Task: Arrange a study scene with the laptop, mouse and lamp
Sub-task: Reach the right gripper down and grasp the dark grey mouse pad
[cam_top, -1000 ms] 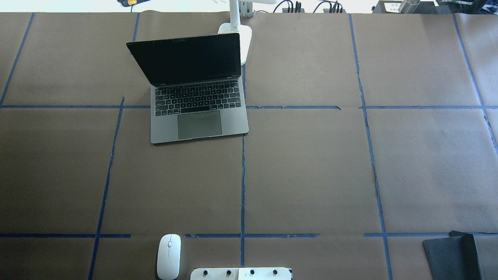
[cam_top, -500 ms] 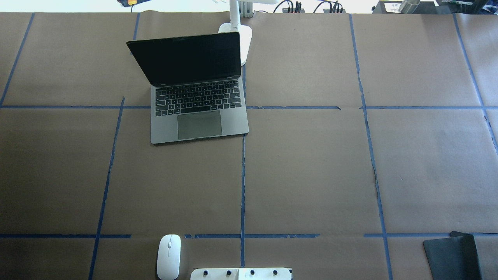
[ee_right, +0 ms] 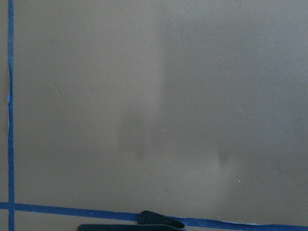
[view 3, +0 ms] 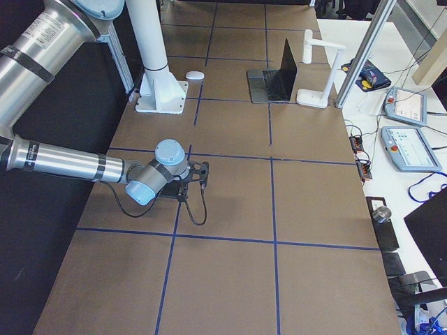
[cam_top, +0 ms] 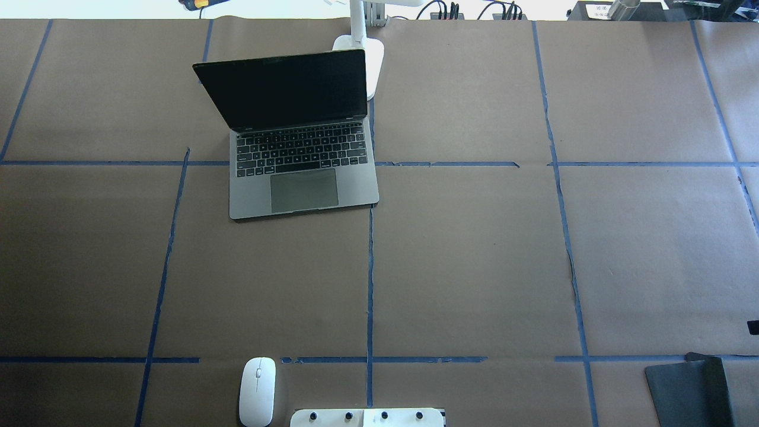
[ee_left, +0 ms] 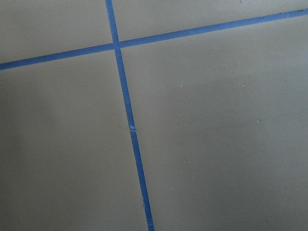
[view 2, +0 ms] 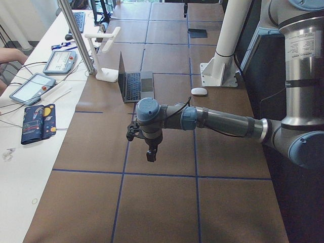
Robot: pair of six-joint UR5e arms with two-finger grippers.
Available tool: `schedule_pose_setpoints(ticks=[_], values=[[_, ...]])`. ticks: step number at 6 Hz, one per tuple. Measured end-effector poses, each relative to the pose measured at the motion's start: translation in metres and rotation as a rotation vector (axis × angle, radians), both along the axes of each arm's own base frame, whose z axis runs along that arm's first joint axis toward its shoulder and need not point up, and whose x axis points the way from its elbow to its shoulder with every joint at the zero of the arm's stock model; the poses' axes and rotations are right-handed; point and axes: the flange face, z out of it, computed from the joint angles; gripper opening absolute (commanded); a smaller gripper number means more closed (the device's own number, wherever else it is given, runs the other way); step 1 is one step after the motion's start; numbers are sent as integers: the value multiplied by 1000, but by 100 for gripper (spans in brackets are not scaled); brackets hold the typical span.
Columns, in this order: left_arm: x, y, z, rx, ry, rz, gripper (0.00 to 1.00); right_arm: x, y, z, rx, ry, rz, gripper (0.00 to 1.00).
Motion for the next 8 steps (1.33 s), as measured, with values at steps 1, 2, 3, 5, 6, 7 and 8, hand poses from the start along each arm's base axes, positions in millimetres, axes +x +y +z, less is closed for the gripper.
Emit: schedule_pose_setpoints(ticks=[1, 2, 3, 5, 6, 7, 8], values=[[0, 0, -1, 2, 0, 0, 100, -3, 12, 19, 9, -6, -7, 98], [0, 0, -1, 3, 1, 0, 100, -8, 19, 30, 15, 7, -20, 98], [0, 0, -1, 3, 1, 0, 100, -17, 24, 39, 17, 30, -32, 98], [1, 1, -2, 2, 17, 0, 100, -41, 34, 45, 12, 43, -33, 98], [3, 1, -3, -2, 41, 2, 100, -56, 40, 45, 6, 48, -37, 94], [3, 2, -3, -4, 53, 3, 100, -70, 47, 46, 2, 58, -42, 88], [4, 2, -2, -5, 57, 4, 100, -81, 52, 46, 0, 62, -51, 78]])
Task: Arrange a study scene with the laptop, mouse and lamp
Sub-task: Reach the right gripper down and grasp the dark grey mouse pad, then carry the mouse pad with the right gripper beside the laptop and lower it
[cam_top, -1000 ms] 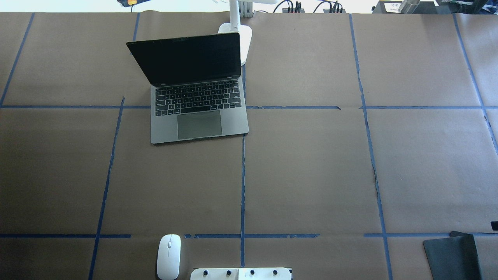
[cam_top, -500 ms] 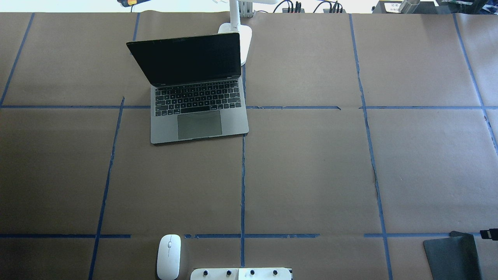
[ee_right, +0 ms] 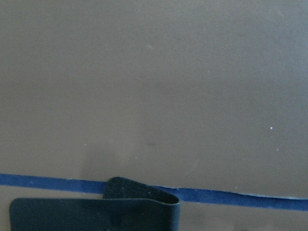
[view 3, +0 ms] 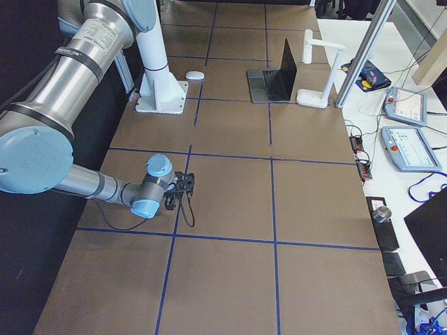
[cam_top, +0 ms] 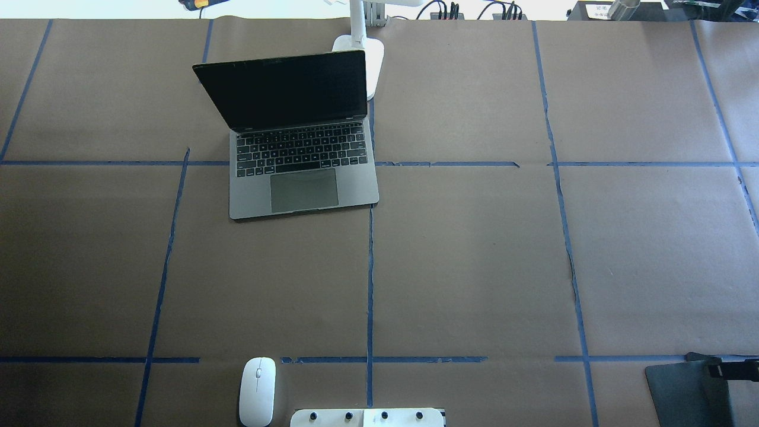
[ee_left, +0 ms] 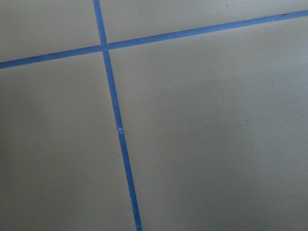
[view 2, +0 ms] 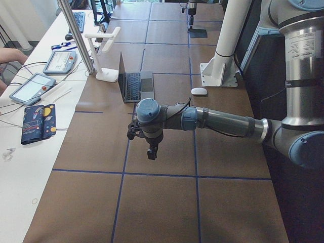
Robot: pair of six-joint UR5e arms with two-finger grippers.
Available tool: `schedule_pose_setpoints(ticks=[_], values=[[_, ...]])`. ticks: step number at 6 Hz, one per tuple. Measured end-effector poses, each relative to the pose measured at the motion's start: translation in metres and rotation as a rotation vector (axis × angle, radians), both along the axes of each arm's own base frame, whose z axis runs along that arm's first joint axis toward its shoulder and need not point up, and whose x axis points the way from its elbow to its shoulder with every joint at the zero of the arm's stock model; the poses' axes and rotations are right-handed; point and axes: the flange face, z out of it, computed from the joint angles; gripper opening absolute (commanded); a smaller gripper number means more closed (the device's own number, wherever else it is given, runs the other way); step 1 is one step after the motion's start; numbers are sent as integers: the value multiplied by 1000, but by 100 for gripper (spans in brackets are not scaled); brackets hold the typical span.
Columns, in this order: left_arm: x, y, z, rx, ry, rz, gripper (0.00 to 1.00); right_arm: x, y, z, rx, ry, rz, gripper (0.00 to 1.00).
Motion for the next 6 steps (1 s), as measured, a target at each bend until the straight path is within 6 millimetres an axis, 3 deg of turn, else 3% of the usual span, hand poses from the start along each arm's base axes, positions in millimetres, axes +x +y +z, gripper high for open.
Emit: schedule_pose_setpoints(ticks=[1, 2, 3, 6], values=[[0, 0, 0, 0, 1, 0, 100, -10, 3, -2, -2, -5, -10, 59], [-1, 1, 1, -1, 1, 1, 100, -16, 4, -4, -5, -10, -13, 23], [-1, 3, 2, -2, 1, 1, 100, -19, 5, -5, -8, -13, -13, 0], [-1, 4, 4, -6, 1, 2, 100, -22, 3, -20, 1, -43, -10, 0]])
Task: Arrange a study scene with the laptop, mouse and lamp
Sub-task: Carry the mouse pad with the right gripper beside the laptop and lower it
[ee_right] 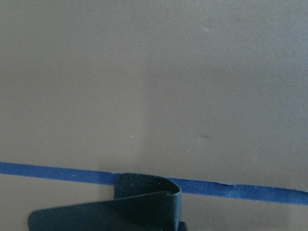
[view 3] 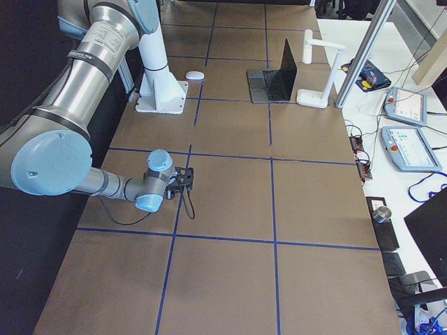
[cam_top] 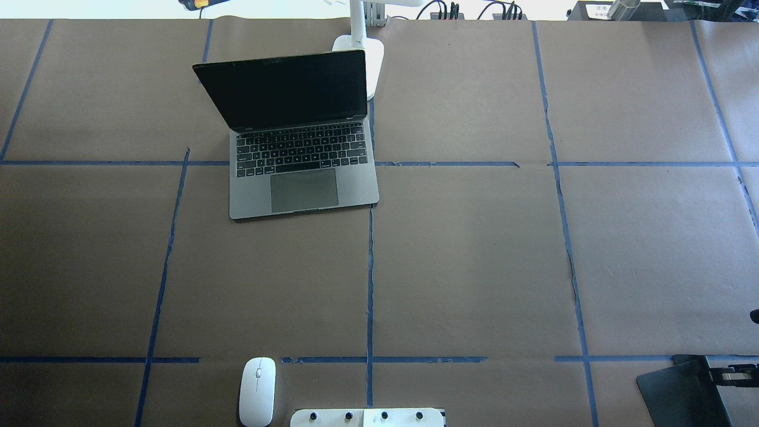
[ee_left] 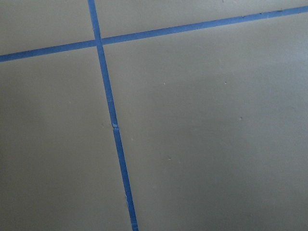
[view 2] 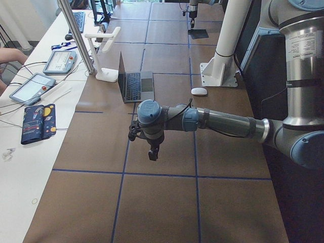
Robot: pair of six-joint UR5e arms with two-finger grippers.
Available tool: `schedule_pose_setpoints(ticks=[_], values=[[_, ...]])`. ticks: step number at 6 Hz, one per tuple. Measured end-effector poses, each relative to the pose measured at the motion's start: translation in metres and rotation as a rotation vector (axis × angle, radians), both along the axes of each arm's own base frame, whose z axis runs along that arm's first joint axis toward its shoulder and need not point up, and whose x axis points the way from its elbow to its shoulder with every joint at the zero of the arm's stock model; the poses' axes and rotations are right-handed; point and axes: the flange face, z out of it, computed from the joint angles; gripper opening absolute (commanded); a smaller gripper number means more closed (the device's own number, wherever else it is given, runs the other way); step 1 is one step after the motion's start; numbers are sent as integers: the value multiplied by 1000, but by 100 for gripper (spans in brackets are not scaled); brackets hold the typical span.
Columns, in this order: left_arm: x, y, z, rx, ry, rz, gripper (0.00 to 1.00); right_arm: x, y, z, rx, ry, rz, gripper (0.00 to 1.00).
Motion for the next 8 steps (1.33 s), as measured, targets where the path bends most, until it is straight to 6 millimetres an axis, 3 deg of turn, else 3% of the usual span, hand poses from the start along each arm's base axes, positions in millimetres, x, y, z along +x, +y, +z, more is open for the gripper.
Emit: schedule_pose_setpoints(ticks=[3, 4, 6, 8], values=[[0, 0, 0, 0, 0, 1, 100, -8, -13, -37, 11, -83, 29, 0], [1, 0, 0, 1, 0, 1, 100, -19, -36, -51, -8, -115, 60, 0], [1, -1, -3, 5, 1, -1, 100, -43, -102, -85, -63, -147, 126, 0], [1, -1, -6, 7, 2, -2, 100, -78, -159, -124, -51, -148, 182, 0]])
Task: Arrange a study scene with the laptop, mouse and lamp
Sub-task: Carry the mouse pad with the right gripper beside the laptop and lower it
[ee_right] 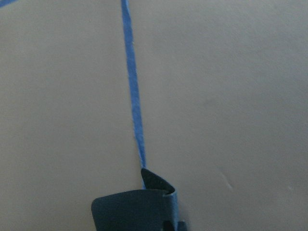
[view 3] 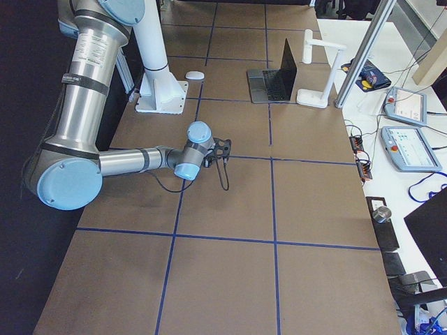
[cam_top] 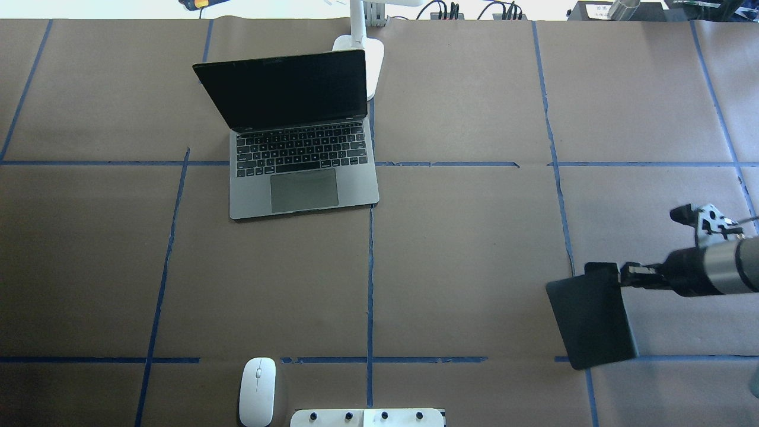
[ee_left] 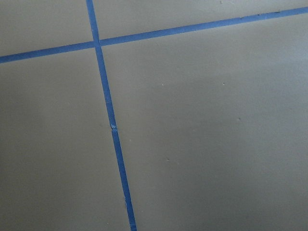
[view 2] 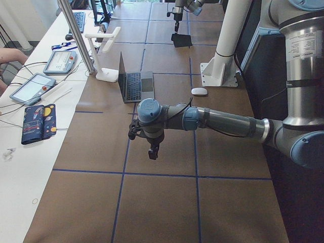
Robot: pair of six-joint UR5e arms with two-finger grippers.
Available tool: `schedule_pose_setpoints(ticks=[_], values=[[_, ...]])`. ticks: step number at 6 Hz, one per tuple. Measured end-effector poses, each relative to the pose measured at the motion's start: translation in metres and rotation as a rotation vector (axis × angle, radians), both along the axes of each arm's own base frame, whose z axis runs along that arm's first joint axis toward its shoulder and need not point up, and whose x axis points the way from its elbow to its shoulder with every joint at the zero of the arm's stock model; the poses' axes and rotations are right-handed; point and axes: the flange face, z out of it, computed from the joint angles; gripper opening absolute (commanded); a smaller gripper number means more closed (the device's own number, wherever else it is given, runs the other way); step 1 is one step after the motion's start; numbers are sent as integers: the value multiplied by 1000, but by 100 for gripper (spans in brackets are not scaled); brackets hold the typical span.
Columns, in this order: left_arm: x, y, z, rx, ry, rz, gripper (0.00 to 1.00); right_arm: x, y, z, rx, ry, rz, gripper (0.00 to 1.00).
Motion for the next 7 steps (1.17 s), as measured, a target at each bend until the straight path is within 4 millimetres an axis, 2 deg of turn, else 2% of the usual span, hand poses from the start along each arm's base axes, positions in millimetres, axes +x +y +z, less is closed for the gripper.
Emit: schedule_pose_setpoints(ticks=[1, 3, 4, 5, 6, 7], values=[[0, 0, -1, 1, 1, -1, 100, -32, -40, -31, -2, 9, 28, 0], [0, 0, -3, 4, 2, -1, 100, -120, -145, -117, -46, 55, 78, 0], [0, 0, -3, 4, 2, -2, 100, -157, -192, -150, -61, 68, 99, 0], [0, 0, -3, 3, 2, -2, 100, -185, -230, -176, -71, 78, 116, 0], [0, -1, -2, 1, 2, -2, 100, -199, -257, -193, -76, 86, 130, 0], [0, -1, -1, -1, 2, -2, 100, -209, -276, -205, -78, 93, 140, 0]])
